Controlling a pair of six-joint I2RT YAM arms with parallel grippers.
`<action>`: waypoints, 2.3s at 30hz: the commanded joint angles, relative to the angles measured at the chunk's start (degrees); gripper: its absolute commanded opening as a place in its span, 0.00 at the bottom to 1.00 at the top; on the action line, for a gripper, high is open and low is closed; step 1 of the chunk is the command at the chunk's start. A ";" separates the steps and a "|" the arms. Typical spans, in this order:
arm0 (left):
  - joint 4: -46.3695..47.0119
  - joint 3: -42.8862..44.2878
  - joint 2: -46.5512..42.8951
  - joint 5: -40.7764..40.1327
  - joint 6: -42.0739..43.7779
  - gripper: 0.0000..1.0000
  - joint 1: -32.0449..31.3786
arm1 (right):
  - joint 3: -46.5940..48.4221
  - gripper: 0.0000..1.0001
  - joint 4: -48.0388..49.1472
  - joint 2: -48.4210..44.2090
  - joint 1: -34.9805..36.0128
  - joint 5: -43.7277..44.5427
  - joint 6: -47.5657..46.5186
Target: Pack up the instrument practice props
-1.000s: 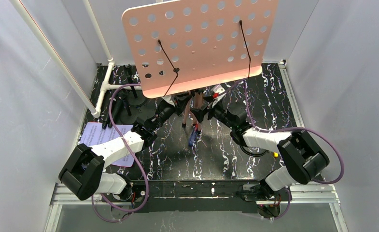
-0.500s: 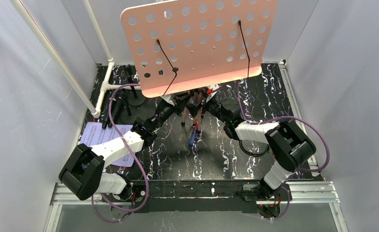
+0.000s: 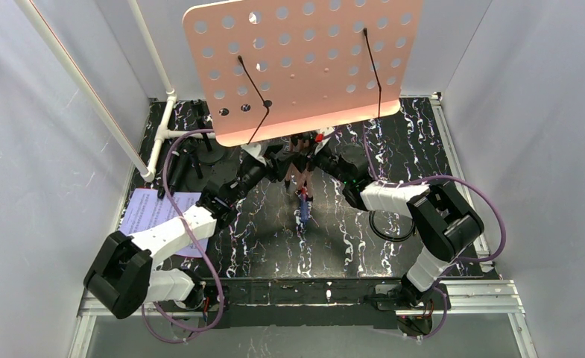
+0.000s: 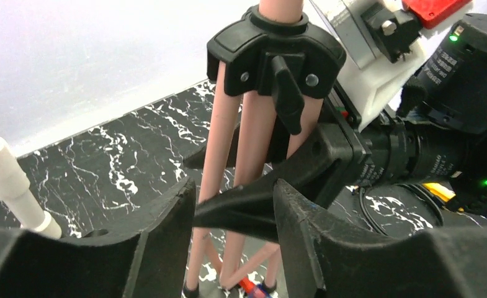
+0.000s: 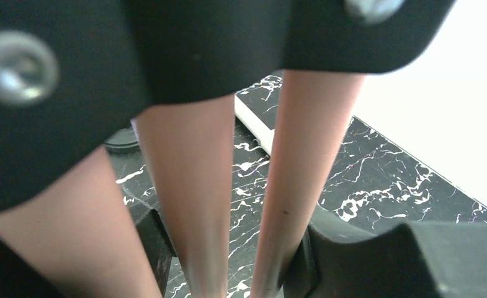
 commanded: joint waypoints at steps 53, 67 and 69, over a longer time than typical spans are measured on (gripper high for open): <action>-29.63 15.03 34.33 -30.56 -24.35 0.92 -11.05 | -1.97 0.50 -1.56 -2.85 -6.02 3.88 -1.75; -50.86 15.39 35.57 -42.85 -33.43 0.89 -11.16 | -2.27 0.50 -7.23 -8.09 -9.62 5.89 -3.17; -50.85 15.01 35.51 -42.39 -33.87 0.89 -11.21 | -1.69 0.50 -8.85 -8.81 -10.32 6.36 -3.28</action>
